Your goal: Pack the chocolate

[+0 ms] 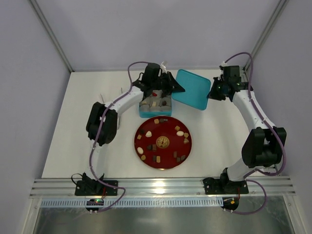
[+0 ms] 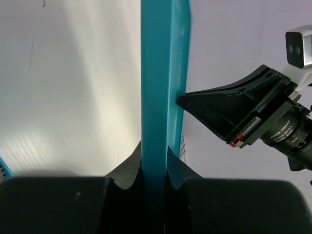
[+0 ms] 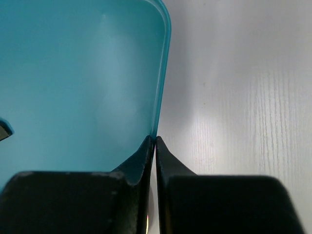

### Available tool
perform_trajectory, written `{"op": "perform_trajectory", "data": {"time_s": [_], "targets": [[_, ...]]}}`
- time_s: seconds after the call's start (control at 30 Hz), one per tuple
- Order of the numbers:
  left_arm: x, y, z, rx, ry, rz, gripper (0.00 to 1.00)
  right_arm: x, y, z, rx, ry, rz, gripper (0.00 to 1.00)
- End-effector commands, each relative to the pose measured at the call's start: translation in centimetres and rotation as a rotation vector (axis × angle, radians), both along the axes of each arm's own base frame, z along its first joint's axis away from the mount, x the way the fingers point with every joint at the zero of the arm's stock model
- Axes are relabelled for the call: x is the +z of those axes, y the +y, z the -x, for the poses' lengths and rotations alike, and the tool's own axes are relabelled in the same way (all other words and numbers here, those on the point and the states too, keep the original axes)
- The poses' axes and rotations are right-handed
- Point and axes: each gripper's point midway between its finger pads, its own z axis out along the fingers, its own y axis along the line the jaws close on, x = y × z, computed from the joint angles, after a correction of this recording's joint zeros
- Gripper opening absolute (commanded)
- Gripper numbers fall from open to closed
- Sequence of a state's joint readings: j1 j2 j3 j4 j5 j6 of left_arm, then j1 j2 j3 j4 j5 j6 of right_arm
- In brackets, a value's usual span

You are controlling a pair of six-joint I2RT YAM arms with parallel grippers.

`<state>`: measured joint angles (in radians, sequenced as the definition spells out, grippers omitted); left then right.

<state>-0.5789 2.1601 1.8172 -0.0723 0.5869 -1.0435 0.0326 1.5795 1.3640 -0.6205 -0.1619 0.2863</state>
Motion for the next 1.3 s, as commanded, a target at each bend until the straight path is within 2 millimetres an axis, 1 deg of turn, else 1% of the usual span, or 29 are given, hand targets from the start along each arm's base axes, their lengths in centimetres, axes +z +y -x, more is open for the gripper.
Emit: {"op": "perform_trajectory", "data": {"time_s": [0.0,0.07,0.1,0.13,0.17,0.2,0.23,0.27,0.3,0.33,0.37,0.4,0.43,0.47,0.57,0.6,0.63,0.67,0.7,0.73,0.77,0.8,0.83,0.93,0.97,1.07,1.13,1.2,1.27], "targets": [[5.3,1.1,1.7,-0.026,-0.049,0.070,0.00,4.1,2.0,-0.5,0.041,-0.134,0.034,0.14],[6.3,1.9,2.3,-0.024,-0.039,0.066,0.00,4.7,2.6,-0.3,0.051,-0.156,0.058,0.30],[6.3,2.2,2.5,-0.023,-0.034,0.061,0.00,5.0,2.5,-0.3,0.045,-0.172,0.076,0.40],[6.4,2.7,2.4,-0.016,-0.030,0.058,0.00,5.7,2.5,-0.1,0.043,-0.191,0.083,0.44],[7.1,3.3,2.7,-0.012,-0.040,0.052,0.00,6.1,2.4,0.0,0.043,-0.206,0.095,0.49],[6.6,3.8,3.0,-0.008,-0.013,0.028,0.00,6.5,2.3,0.1,0.036,-0.225,0.114,0.57],[6.7,4.5,3.0,-0.002,-0.006,0.019,0.00,7.8,1.7,0.5,0.008,-0.264,0.142,0.60],[7.1,4.9,3.3,-0.004,-0.006,0.017,0.00,8.4,1.7,0.7,0.012,-0.288,0.160,0.63],[6.6,5.4,3.7,-0.003,0.021,0.005,0.00,9.1,2.3,1.0,0.026,-0.317,0.167,0.65],[6.4,6.0,3.5,0.007,0.033,0.000,0.00,10.7,2.3,1.7,0.016,-0.368,0.192,0.66],[6.4,6.5,4.0,0.010,0.052,-0.011,0.00,11.3,4.1,2.3,0.079,-0.406,0.222,0.66],[6.3,6.9,4.1,0.011,0.062,-0.017,0.00,12.1,5.2,3.0,0.115,-0.441,0.248,0.67],[6.2,7.3,4.1,0.012,0.071,-0.021,0.00,13.3,5.5,3.7,0.118,-0.481,0.282,0.68],[6.3,7.6,4.4,0.010,0.077,-0.027,0.00,13.5,7.9,4.7,0.211,-0.517,0.315,0.71],[5.8,8.6,5.3,0.000,0.134,-0.046,0.00,14.3,9.9,6.5,0.295,-0.577,0.394,0.71],[6.2,9.0,5.7,-0.001,0.137,-0.041,0.00,14.4,12.0,7.8,0.373,-0.601,0.398,0.71],[5.9,9.2,6.0,0.002,0.154,-0.047,0.00,14.5,12.8,8.4,0.395,-0.619,0.426,0.71],[5.3,9.8,6.3,0.005,0.178,-0.051,0.00,14.4,13.5,9.0,0.423,-0.627,0.450,0.70],[5.7,10.1,6.7,0.006,0.188,-0.041,0.00,14.3,14.3,9.5,0.472,-0.637,0.498,0.70],[5.7,10.2,7.0,0.005,0.202,-0.036,0.00,14.0,15.6,10.7,0.515,-0.642,0.541,0.70],[5.2,10.5,7.5,0.002,0.222,-0.040,0.00,14.0,16.3,11.1,0.542,-0.646,0.575,0.70],[5.7,10.7,7.9,0.004,0.221,-0.031,0.00,13.0,17.3,11.4,0.588,-0.631,0.629,0.69],[5.7,10.9,8.3,0.002,0.228,-0.031,0.00,12.4,18.7,12.4,0.641,-0.633,0.651,0.68],[5.6,11.5,9.2,0.006,0.251,-0.032,0.00,10.7,20.1,13.5,0.706,-0.615,0.747,0.68],[5.5,11.6,9.4,0.009,0.259,-0.035,0.00,10.3,20.9,14.3,0.729,-0.622,0.768,0.68],[5.6,12.1,10.3,0.014,0.265,-0.035,0.00,9.0,22.3,15.2,0.781,-0.617,0.841,0.68],[5.4,12.4,10.9,0.019,0.274,-0.038,0.00,8.2,22.4,15.1,0.783,-0.604,0.926,0.67],[5.3,12.5,11.2,0.023,0.277,-0.039,0.00,7.9,22.3,15.0,0.767,-0.600,0.983,0.62],[5.3,12.8,11.7,0.023,0.277,-0.039,0.00,7.5,22.4,14.6,0.762,-0.601,1.037,0.55]]}}
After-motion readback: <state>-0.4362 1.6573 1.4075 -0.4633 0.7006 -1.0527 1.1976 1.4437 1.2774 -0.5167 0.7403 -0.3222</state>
